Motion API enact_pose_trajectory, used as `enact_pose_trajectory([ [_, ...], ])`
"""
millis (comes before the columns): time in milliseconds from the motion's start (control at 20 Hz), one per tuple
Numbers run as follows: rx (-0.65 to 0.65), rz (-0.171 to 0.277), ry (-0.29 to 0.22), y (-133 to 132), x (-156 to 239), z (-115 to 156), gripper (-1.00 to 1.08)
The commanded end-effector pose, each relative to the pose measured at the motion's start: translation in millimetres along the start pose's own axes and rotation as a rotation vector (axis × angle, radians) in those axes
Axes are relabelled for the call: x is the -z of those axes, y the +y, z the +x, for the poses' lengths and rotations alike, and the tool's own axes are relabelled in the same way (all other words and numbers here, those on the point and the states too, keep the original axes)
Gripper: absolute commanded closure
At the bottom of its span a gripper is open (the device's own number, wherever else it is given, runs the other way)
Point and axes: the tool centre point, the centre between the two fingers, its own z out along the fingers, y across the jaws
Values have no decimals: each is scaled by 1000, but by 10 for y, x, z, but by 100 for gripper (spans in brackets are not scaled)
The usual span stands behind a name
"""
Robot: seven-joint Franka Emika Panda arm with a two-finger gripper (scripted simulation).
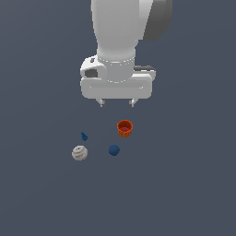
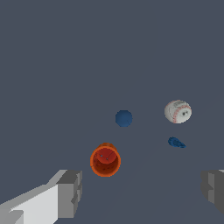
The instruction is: Pick up a designated object from a clutter of objects.
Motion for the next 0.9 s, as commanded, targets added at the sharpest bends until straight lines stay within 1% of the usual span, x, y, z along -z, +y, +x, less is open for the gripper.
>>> enact_pose_trajectory([
  [0,0,0,0,0,0,0,-92],
  [150,8,5,1,-35,0,5,-92],
  [450,43,29,6,-198,3,23,-92],
  [850,22,29,5,-188,-55,44,-92],
])
